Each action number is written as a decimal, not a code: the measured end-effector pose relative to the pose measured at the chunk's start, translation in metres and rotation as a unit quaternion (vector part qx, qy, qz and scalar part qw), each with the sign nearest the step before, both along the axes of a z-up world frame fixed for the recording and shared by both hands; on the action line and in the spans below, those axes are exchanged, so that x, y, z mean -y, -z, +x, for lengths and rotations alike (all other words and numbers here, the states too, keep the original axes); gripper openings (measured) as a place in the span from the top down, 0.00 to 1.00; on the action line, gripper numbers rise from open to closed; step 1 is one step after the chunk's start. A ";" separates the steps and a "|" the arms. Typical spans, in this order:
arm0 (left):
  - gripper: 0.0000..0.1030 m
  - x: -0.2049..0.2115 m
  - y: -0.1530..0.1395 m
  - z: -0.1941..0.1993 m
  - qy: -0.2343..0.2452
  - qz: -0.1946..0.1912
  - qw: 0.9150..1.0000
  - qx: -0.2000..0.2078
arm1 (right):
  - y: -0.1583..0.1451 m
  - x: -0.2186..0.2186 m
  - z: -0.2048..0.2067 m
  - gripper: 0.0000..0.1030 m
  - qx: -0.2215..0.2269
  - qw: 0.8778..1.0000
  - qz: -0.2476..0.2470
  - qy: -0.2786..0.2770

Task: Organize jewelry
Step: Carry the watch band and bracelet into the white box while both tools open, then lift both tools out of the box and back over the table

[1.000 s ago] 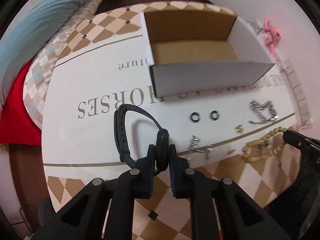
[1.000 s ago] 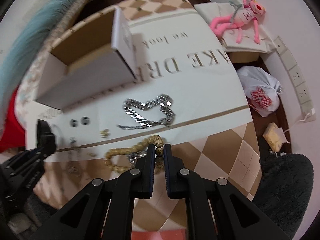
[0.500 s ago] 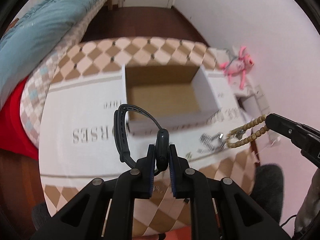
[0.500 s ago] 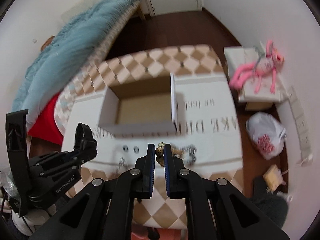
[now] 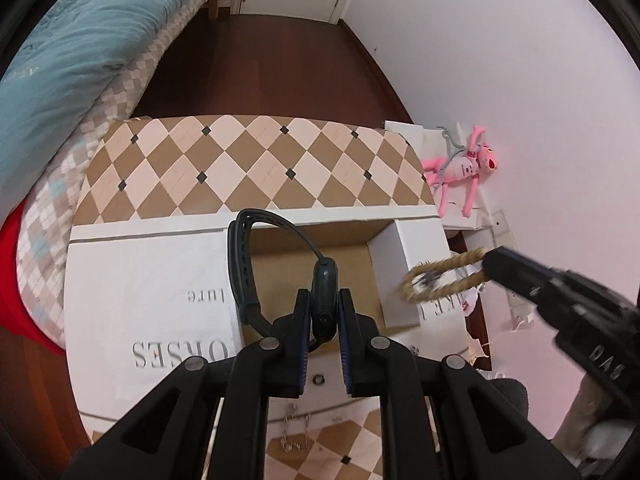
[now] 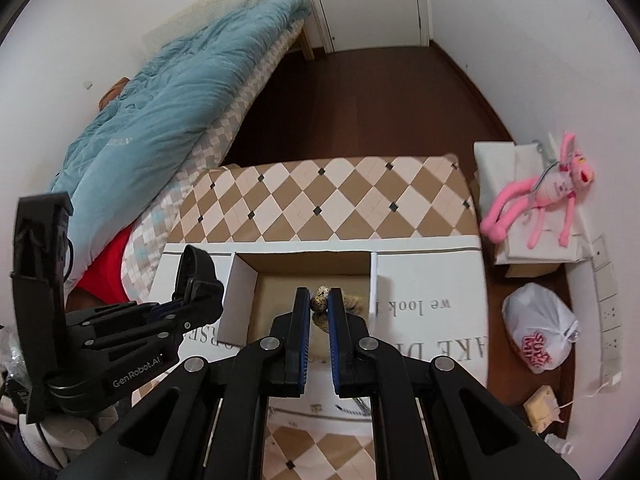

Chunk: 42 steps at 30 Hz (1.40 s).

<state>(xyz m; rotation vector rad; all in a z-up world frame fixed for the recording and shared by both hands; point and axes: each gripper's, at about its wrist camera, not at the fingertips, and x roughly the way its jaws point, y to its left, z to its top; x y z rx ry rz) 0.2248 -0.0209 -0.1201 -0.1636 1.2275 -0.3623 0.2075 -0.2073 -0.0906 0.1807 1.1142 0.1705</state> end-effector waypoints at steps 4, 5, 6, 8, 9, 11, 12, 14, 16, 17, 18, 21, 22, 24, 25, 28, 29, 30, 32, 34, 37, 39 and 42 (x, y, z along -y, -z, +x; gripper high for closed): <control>0.90 0.002 0.017 0.018 -0.003 -0.008 1.000 -0.027 | 0.031 -0.005 0.022 0.91 -0.034 0.999 0.015 0.008; 0.90 0.002 0.021 0.021 -0.004 -0.009 0.999 -0.035 | 0.039 -0.005 0.028 0.91 -0.042 0.999 0.018 0.009; 0.89 0.002 0.023 0.024 -0.005 -0.010 0.999 -0.043 | 0.045 -0.006 0.033 0.91 -0.048 0.999 0.021 0.009; 0.88 0.003 0.027 0.028 -0.007 -0.010 0.998 -0.054 | 0.054 -0.009 0.041 0.91 -0.057 0.998 0.020 0.007; 0.88 0.003 0.026 0.028 -0.009 -0.008 0.999 -0.052 | 0.058 -0.010 0.045 0.91 -0.061 0.998 0.024 0.005; 0.67 0.003 0.024 0.030 -0.013 -0.004 0.999 -0.048 | 0.068 -0.010 0.056 0.91 -0.080 0.995 0.051 -0.003; 0.55 0.002 0.023 0.030 -0.016 -0.002 0.999 -0.046 | 0.070 -0.010 0.058 0.90 -0.084 0.995 0.056 -0.004; 0.22 -0.002 0.019 0.031 -0.031 0.006 0.999 -0.035 | 0.077 -0.010 0.064 0.89 -0.103 0.992 0.069 -0.017; 0.22 -0.008 0.016 0.032 -0.040 0.009 0.999 -0.031 | 0.079 -0.008 0.065 0.68 -0.109 0.992 0.059 -0.011; 0.22 -0.012 0.014 0.031 -0.049 0.013 0.998 -0.027 | 0.079 -0.005 0.063 0.65 -0.106 0.993 0.049 -0.006; 0.20 -0.016 0.013 0.030 -0.056 0.020 0.998 -0.023 | 0.078 -0.002 0.061 0.64 -0.104 0.994 0.042 -0.001; 0.05 -0.026 0.014 0.024 -0.078 0.054 0.995 -0.007 | 0.077 0.006 0.051 0.52 -0.101 0.995 0.015 0.010; 0.04 -0.028 0.016 0.023 -0.084 0.067 0.994 -0.001 | 0.077 0.007 0.046 0.45 -0.097 0.995 -0.007 0.014; 0.04 -0.029 0.020 0.014 -0.092 0.106 0.990 0.018 | 0.079 0.009 0.037 0.35 -0.088 0.995 -0.037 0.019; 0.04 -0.028 0.022 0.011 -0.096 0.118 0.988 0.024 | 0.082 0.009 0.032 0.26 -0.088 0.994 -0.053 0.021; 0.04 -0.029 0.031 -0.004 -0.105 0.143 0.983 0.050 | 0.090 0.006 0.020 0.04 -0.083 0.992 -0.091 0.019; 0.04 -0.028 0.034 -0.008 -0.104 0.148 0.982 0.054 | 0.093 0.002 0.016 0.03 -0.078 0.991 -0.104 0.015; 0.04 -0.027 0.038 -0.012 -0.101 0.154 0.981 0.056 | 0.095 -0.001 0.012 0.03 -0.072 0.991 -0.114 0.012; 0.00 -0.026 0.044 -0.019 -0.095 0.159 0.981 0.054 | 0.100 -0.006 0.004 0.03 -0.060 0.989 -0.132 0.009; 0.00 -0.024 0.047 -0.023 -0.093 0.159 0.982 0.049 | 0.104 -0.009 -0.003 0.03 -0.056 0.989 -0.134 0.011; 0.00 -0.024 0.051 -0.032 -0.095 0.158 0.982 0.048 | 0.107 -0.011 -0.010 0.03 -0.052 0.989 -0.136 0.014; 0.00 -0.022 0.050 -0.038 -0.094 0.158 0.982 0.050 | 0.105 -0.012 -0.016 0.03 -0.045 0.990 -0.134 0.017; 0.00 -0.020 0.042 -0.048 -0.094 0.155 0.982 0.059 | 0.098 -0.012 -0.024 0.03 -0.037 0.991 -0.128 0.025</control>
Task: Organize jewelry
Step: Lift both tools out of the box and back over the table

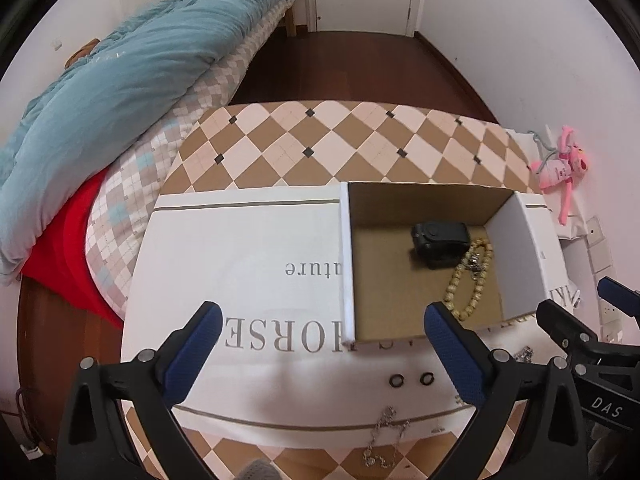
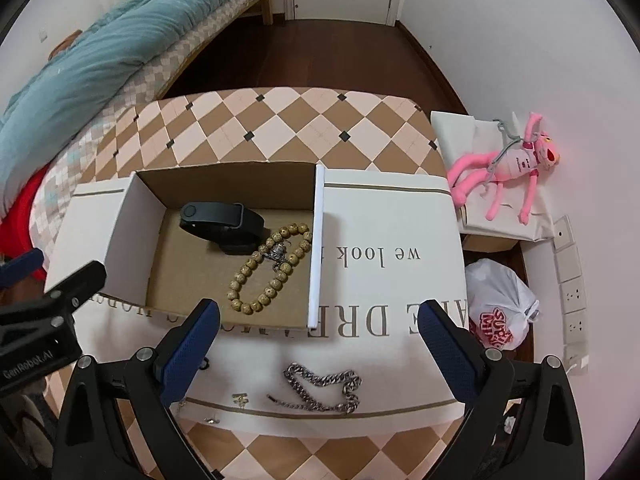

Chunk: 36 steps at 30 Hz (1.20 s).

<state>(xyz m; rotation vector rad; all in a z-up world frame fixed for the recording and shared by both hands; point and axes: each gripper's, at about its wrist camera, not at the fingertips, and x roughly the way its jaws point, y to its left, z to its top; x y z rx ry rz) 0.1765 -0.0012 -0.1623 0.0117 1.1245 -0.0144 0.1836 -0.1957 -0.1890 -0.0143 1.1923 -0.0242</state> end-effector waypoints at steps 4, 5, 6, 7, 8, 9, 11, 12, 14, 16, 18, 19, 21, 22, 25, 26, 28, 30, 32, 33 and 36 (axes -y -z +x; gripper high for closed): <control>0.00 0.005 -0.018 -0.017 -0.001 0.011 1.000 0.018 | -0.017 0.002 -0.014 0.03 0.020 1.000 -0.001 0.007; 0.00 0.006 -0.023 -0.021 0.000 0.012 1.000 0.023 | -0.022 0.003 -0.019 0.03 0.027 1.000 -0.002 0.008; 0.00 0.007 -0.029 -0.026 0.000 0.011 1.000 0.028 | -0.026 0.004 -0.021 0.03 0.032 0.999 -0.004 0.009; 0.00 0.008 -0.033 -0.028 0.001 0.010 0.999 0.031 | -0.031 0.005 -0.025 0.03 0.037 0.999 -0.004 0.010; 0.00 0.009 -0.039 -0.031 0.001 0.008 0.999 0.034 | -0.036 0.006 -0.029 0.03 0.041 0.999 -0.004 0.012; 0.00 0.009 -0.045 -0.036 0.001 0.006 0.999 0.039 | -0.043 0.006 -0.034 0.03 0.048 0.999 -0.004 0.014; 0.00 0.011 -0.057 -0.044 0.004 0.006 0.999 0.049 | -0.057 0.006 -0.042 0.03 0.063 0.998 -0.009 0.015; 0.00 0.012 -0.062 -0.047 0.004 0.006 0.999 0.052 | -0.064 0.007 -0.047 0.03 0.072 0.997 -0.011 0.015; 0.00 0.012 -0.072 -0.053 0.005 0.006 0.998 0.062 | -0.078 0.009 -0.055 0.03 0.085 0.996 -0.011 0.018; 0.00 0.011 -0.082 -0.059 0.003 0.008 0.998 0.069 | -0.092 0.010 -0.063 0.03 0.097 0.995 -0.011 0.020; 0.00 0.011 -0.091 -0.065 0.002 0.006 0.997 0.074 | -0.104 0.012 -0.070 0.03 0.110 0.994 -0.012 0.022; 0.00 0.011 -0.095 -0.069 0.003 0.005 0.997 0.077 | -0.109 0.013 -0.074 0.03 0.114 0.993 -0.011 0.022; 0.00 0.010 -0.102 -0.074 0.004 0.003 0.997 0.081 | -0.120 0.016 -0.081 0.03 0.120 0.992 -0.007 0.024; 0.00 0.011 -0.105 -0.077 0.004 0.002 0.997 0.083 | -0.125 0.016 -0.085 0.03 0.124 0.992 -0.004 0.025; 0.00 0.012 -0.113 -0.084 0.003 -0.003 0.996 0.088 | -0.137 0.017 -0.094 0.03 0.133 0.991 -0.002 0.026; 0.00 0.012 -0.116 -0.086 0.003 -0.006 0.996 0.090 | -0.140 0.017 -0.096 0.03 0.135 0.991 0.000 0.026; 0.00 0.012 -0.121 -0.089 0.000 -0.008 0.996 0.093 | -0.146 0.018 -0.100 0.03 0.138 0.990 0.005 0.026; 0.00 0.012 -0.123 -0.090 -0.005 -0.013 0.996 0.090 | -0.149 0.019 -0.102 0.03 0.137 0.990 0.014 0.025; 0.00 0.010 -0.119 -0.089 -0.007 -0.020 0.996 0.088 | -0.147 0.022 -0.101 0.02 0.129 0.991 0.028 0.031; 0.00 0.008 -0.112 -0.086 -0.015 -0.015 0.996 0.083 | -0.141 0.024 -0.099 0.02 0.120 0.992 0.032 0.034; 0.00 0.005 -0.087 -0.082 -0.029 0.008 0.997 0.073 | -0.117 0.033 -0.094 0.02 0.087 0.994 0.037 0.047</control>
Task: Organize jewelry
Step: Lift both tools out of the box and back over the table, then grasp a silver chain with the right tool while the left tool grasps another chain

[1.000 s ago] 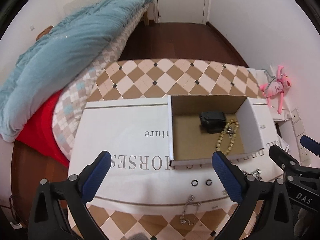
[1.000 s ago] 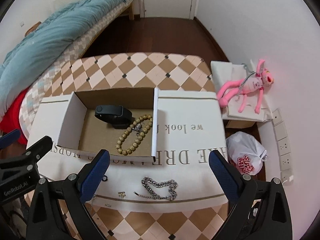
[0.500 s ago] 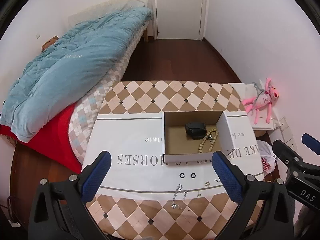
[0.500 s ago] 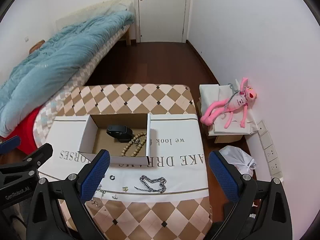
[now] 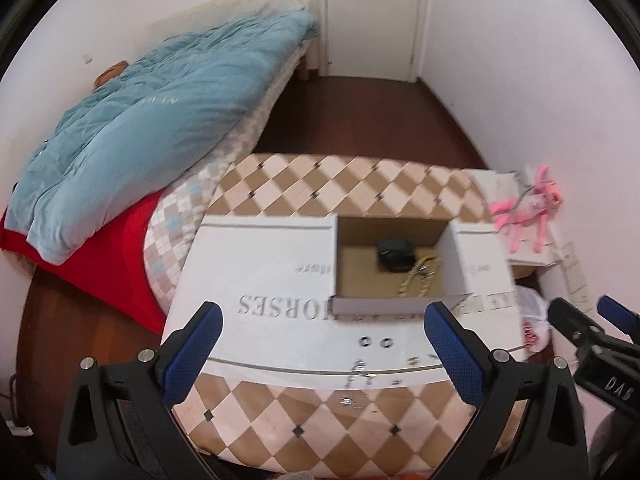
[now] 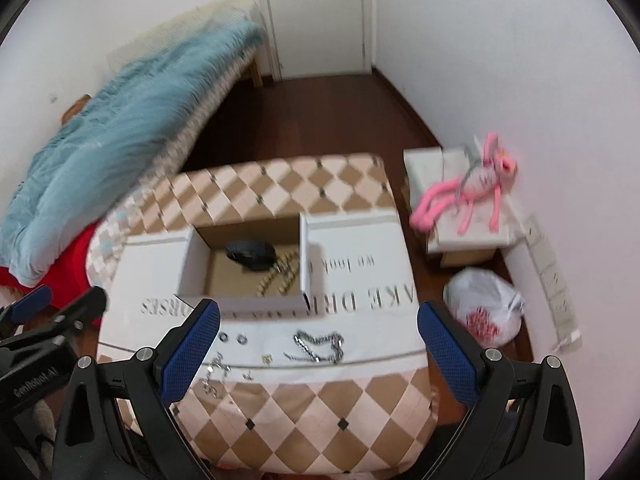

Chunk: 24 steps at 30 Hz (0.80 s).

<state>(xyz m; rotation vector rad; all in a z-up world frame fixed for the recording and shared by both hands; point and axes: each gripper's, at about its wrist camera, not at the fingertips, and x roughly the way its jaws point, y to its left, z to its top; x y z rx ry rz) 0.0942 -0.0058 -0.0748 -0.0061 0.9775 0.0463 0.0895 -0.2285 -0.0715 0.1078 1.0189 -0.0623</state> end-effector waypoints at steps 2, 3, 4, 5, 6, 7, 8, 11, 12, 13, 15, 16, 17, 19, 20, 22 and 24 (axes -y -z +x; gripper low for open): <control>0.00 -0.003 0.027 0.004 -0.012 0.018 1.000 -0.022 | 0.032 0.011 0.006 0.03 -0.032 0.999 0.007 0.015; 0.00 -0.005 0.041 0.006 -0.016 0.024 0.999 -0.031 | 0.046 0.015 0.007 0.03 -0.044 0.999 0.012 0.021; 0.00 -0.006 0.051 0.007 -0.022 0.030 0.998 -0.041 | 0.064 0.021 0.009 0.05 -0.059 0.998 0.018 0.028; 0.00 -0.008 0.070 0.010 -0.029 0.034 0.997 -0.062 | 0.083 0.027 0.012 0.08 -0.076 0.996 0.023 0.040; 0.00 -0.009 0.084 0.011 -0.032 0.033 0.996 -0.075 | 0.102 0.032 0.014 0.16 -0.092 0.994 0.033 0.048; 0.00 -0.010 0.095 0.013 -0.035 0.032 0.995 -0.087 | 0.117 0.035 0.015 0.23 -0.102 0.992 0.039 0.055; 0.00 -0.011 0.107 0.014 -0.036 0.029 0.994 -0.100 | 0.132 0.039 0.017 0.25 -0.116 0.990 0.043 0.064; 0.00 -0.010 0.133 0.014 -0.029 0.024 0.991 -0.128 | 0.175 0.045 0.022 0.27 -0.147 0.984 0.053 0.081; 0.00 -0.009 0.140 0.014 -0.023 0.023 0.990 -0.135 | 0.184 0.046 0.023 0.30 -0.153 0.983 0.051 0.082; 0.00 -0.008 0.144 0.013 -0.019 0.022 0.990 -0.141 | 0.195 0.047 0.025 0.34 -0.163 0.982 0.053 0.084; 0.00 -0.006 0.155 0.010 -0.009 0.020 0.988 -0.150 | 0.207 0.047 0.027 0.37 -0.164 0.982 0.043 0.083; 0.01 -0.006 0.158 0.009 -0.006 0.018 0.988 -0.155 | 0.206 0.044 0.027 0.41 -0.154 0.985 0.032 0.076; 0.01 -0.007 0.160 0.010 -0.003 0.013 0.987 -0.158 | 0.206 0.040 0.029 0.42 -0.158 0.985 0.024 0.068; 0.01 -0.007 0.164 0.007 0.008 0.000 0.987 -0.162 | 0.202 0.036 0.032 0.66 -0.149 0.987 0.007 0.054; 0.01 -0.006 0.166 0.006 0.015 -0.003 0.986 -0.164 | 0.201 0.032 0.033 0.74 -0.146 0.988 -0.009 0.047; 0.02 -0.003 0.169 0.005 0.029 -0.006 0.986 -0.166 | 0.200 0.028 0.033 0.92 -0.142 0.989 -0.016 0.034; 0.04 0.001 0.171 0.003 0.044 -0.010 0.985 -0.169 | 0.197 0.025 0.029 0.92 -0.143 0.989 -0.016 0.021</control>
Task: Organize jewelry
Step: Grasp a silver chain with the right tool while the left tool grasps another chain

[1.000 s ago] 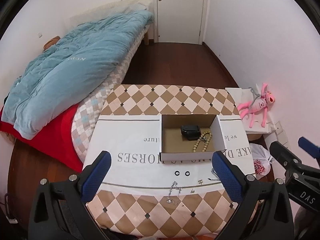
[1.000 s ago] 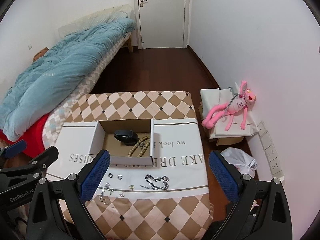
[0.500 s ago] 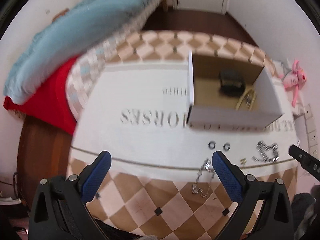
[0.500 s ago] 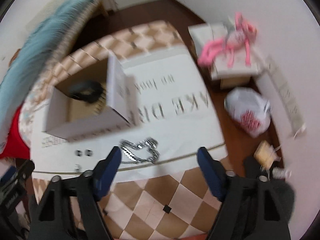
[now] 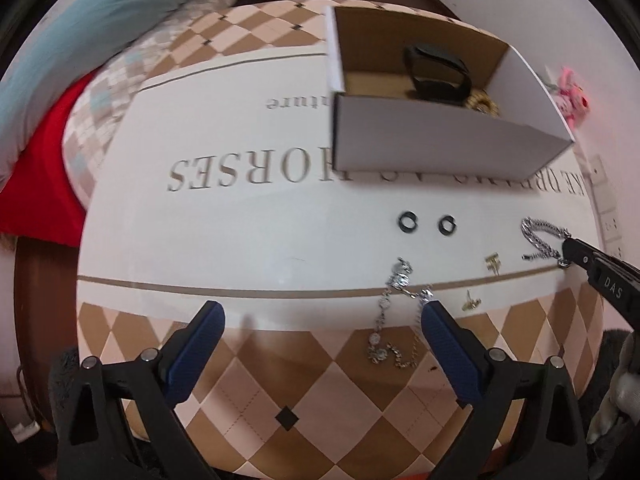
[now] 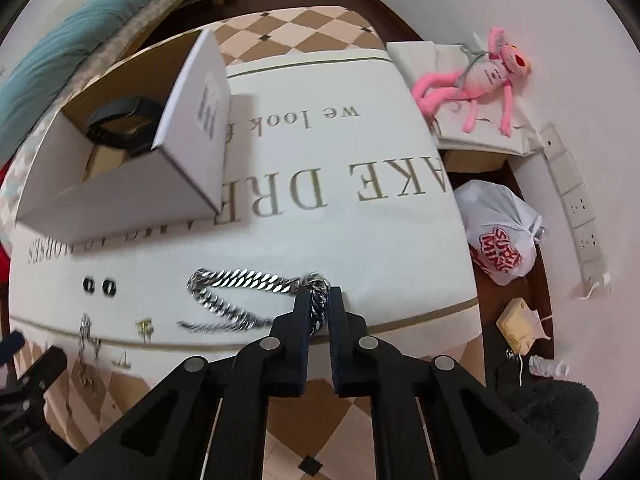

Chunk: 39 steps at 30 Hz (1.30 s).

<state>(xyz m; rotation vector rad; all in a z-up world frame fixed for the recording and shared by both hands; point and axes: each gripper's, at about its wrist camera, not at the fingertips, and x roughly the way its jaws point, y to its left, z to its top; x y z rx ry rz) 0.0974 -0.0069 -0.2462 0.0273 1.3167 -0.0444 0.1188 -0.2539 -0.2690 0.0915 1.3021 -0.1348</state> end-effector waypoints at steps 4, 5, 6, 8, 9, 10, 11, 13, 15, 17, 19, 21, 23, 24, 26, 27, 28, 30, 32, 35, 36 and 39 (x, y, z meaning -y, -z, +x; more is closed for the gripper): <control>0.07 0.010 0.006 0.000 0.020 -0.012 1.000 -0.008 | -0.001 -0.002 -0.020 0.92 -0.014 1.000 0.025 -0.010; 0.11 0.015 0.008 0.000 0.025 -0.012 1.000 -0.010 | -0.002 -0.003 -0.027 0.92 -0.016 0.999 0.030 -0.009; 0.13 0.019 0.011 0.001 0.033 -0.012 0.999 -0.014 | -0.001 -0.003 -0.032 0.92 -0.018 0.999 0.034 -0.008; 0.28 0.025 0.016 0.003 0.043 -0.014 0.999 -0.022 | -0.002 -0.003 -0.043 0.92 -0.020 0.999 0.045 0.001; 0.31 0.028 0.018 0.005 0.048 -0.014 0.998 -0.027 | -0.002 -0.003 -0.046 0.92 -0.021 0.999 0.049 0.006; 0.32 0.030 0.017 0.005 0.053 -0.006 0.998 -0.021 | -0.001 -0.003 -0.049 0.92 -0.022 0.998 0.052 0.010; 0.36 0.032 0.018 0.006 0.061 -0.004 0.998 -0.018 | -0.001 -0.003 -0.051 0.92 -0.021 0.998 0.056 0.014; 0.45 0.036 0.017 0.008 0.074 -0.001 0.997 -0.009 | -0.001 -0.002 -0.052 0.92 -0.021 0.998 0.058 0.020; 0.69 0.042 0.013 0.007 0.092 -0.001 0.996 0.005 | -0.001 -0.003 -0.051 0.92 -0.021 0.998 0.057 0.021; 0.91 0.047 0.011 0.011 0.100 -0.002 0.995 0.004 | 0.000 -0.002 -0.049 0.92 -0.020 0.998 0.055 0.020; 0.95 0.048 0.010 0.017 0.099 -0.017 0.995 -0.001 | 0.001 -0.003 -0.048 0.92 -0.021 0.998 0.055 0.018; 0.96 0.042 0.010 0.019 0.084 -0.050 0.995 -0.015 | 0.001 -0.001 -0.047 0.92 -0.024 0.998 0.062 0.019; 0.96 0.034 0.007 0.020 0.071 -0.068 0.995 -0.020 | -0.002 0.002 -0.047 0.92 -0.025 0.996 0.086 0.025; 0.96 0.030 0.003 0.018 0.064 -0.076 0.995 -0.019 | -0.006 0.004 -0.048 0.92 -0.024 0.994 0.101 0.030; 0.96 0.020 -0.005 0.017 0.053 -0.087 0.995 -0.014 | -0.014 0.005 -0.048 0.92 -0.018 0.992 0.120 0.035; 0.96 0.016 -0.010 0.016 0.050 -0.092 0.994 -0.010 | -0.020 0.006 -0.048 0.92 -0.012 0.990 0.132 0.037; 0.96 0.013 -0.016 0.015 0.048 -0.098 0.994 -0.006 | -0.025 0.006 -0.048 0.92 -0.008 0.989 0.139 0.038; 0.97 0.007 -0.032 0.012 0.042 -0.112 0.993 0.005 | -0.037 0.004 -0.048 0.92 0.002 0.987 0.156 0.036; 0.97 0.000 -0.047 0.009 0.038 -0.123 0.992 0.016 | -0.049 0.001 -0.046 0.92 0.013 0.985 0.168 0.030; 0.97 -0.011 -0.070 0.007 0.030 -0.145 0.988 0.034 | -0.073 -0.007 -0.040 0.92 0.029 0.984 0.178 0.012; 0.97 -0.012 -0.081 0.007 0.029 -0.154 0.987 0.044 | -0.081 -0.009 -0.038 0.92 0.036 0.983 0.182 0.007; 0.97 -0.016 -0.113 0.016 0.030 -0.171 0.982 0.070 | -0.106 -0.018 -0.030 0.92 0.053 0.979 0.196 -0.012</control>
